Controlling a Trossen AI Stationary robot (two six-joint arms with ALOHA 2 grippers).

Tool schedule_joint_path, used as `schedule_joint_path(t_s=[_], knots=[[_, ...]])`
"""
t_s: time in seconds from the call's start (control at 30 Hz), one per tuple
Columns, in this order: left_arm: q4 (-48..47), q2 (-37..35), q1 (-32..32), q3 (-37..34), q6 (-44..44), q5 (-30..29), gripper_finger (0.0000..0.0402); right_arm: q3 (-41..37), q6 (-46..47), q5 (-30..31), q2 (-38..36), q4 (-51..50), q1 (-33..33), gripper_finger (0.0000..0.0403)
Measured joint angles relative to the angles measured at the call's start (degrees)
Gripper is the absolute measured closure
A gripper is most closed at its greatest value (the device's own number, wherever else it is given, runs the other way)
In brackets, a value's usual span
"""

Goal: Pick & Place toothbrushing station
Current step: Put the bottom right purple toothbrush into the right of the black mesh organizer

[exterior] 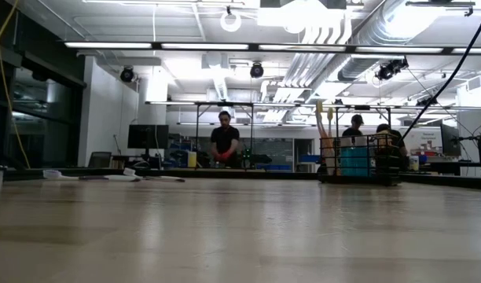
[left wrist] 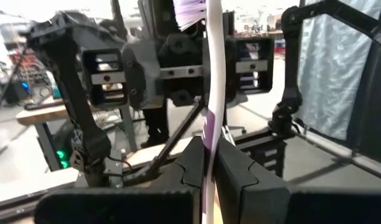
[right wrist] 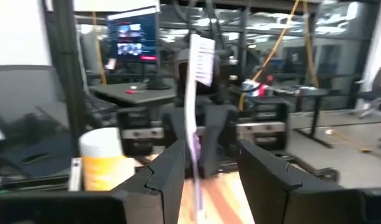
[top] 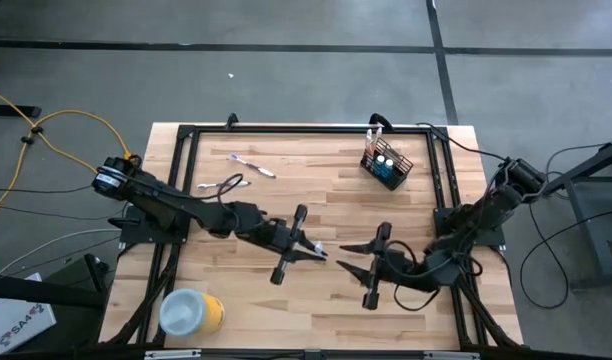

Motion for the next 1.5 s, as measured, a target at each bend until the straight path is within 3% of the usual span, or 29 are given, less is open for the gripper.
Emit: schedule_joint_path(t_s=[0.17,0.83,1.13,1.5], knots=[[-2.1,0.0,1.4,0.0,-2.3,2.8,0.0392,0.0,4.7,-4.5,0.0,-2.9,-2.0,0.0267],[-5.3,0.1,2.8,0.0,-1.4,2.7,0.0392,0.0,11.8,-22.5,0.0,-3.7,-11.3,0.0267],[-5.9,0.1,3.2,0.0,-1.4,2.5,0.0392,0.0,12.0,-23.7,0.0,-3.3,-11.7,0.0270],[-6.3,0.1,3.2,0.0,-1.6,2.6,0.0392,0.0,12.0,-23.7,0.0,-3.4,-11.6,0.0328]])
